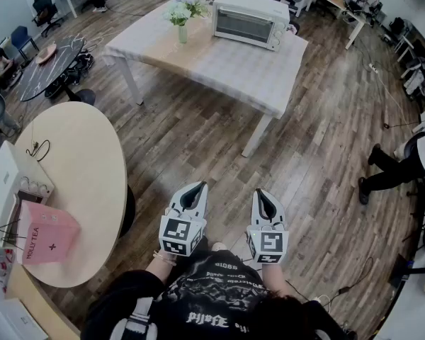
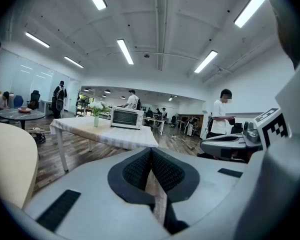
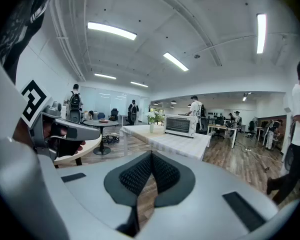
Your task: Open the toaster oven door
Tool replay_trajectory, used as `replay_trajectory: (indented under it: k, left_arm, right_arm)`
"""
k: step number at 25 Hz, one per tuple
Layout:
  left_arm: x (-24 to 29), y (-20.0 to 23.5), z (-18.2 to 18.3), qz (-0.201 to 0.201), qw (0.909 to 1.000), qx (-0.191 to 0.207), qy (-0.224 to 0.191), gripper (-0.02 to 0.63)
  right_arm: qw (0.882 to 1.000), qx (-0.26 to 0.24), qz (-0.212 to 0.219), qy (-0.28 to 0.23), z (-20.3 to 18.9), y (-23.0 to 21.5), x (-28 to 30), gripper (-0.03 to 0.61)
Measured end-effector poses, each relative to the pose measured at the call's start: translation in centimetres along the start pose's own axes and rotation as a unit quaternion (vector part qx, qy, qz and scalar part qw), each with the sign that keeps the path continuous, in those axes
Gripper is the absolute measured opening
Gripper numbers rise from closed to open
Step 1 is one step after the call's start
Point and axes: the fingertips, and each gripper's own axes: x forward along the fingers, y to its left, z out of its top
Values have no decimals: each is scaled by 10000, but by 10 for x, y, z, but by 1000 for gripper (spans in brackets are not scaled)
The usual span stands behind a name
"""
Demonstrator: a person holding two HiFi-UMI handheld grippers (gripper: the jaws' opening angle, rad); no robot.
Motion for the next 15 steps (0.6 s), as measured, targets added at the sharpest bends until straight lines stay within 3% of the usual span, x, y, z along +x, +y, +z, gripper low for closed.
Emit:
replay_trajectory:
  k: [8, 15]
  left_arm:
    - [3, -5, 7, 13, 9998, 162, -131, 18]
    - [7, 8, 11, 140, 9997, 159, -142, 18]
  right_arm:
    - [9998, -55, -173, 13, -1, -14, -2, 7]
    - [9995, 278, -149, 84, -5, -22, 4, 14]
